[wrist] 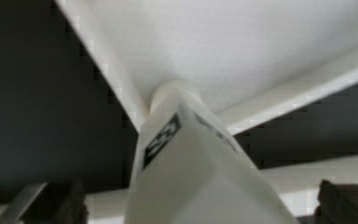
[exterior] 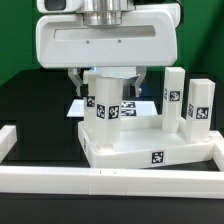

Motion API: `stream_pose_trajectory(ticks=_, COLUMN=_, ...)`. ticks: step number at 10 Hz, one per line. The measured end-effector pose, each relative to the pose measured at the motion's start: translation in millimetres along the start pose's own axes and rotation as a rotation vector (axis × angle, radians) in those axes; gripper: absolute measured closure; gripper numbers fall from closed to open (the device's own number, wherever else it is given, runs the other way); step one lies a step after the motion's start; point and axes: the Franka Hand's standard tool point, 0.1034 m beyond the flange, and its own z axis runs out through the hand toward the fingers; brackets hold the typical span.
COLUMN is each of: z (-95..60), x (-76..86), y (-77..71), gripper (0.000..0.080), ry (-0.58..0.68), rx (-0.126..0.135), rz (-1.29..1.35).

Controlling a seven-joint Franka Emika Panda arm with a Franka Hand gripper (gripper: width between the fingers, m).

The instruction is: Assemble desk

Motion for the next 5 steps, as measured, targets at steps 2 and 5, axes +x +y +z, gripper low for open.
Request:
stream_pose_trajectory(ticks=2, z=1.2, x=-0.6, y=0.0, gripper=0.015, ry=-0.006, rx=-0.015, rz=-0.19)
stream_pose_trajectory(ticks=5, z=1.3, x=-0.7, y=-0.4, gripper=0.015, ry=-0.012, rx=-0.027, rz=-0.407)
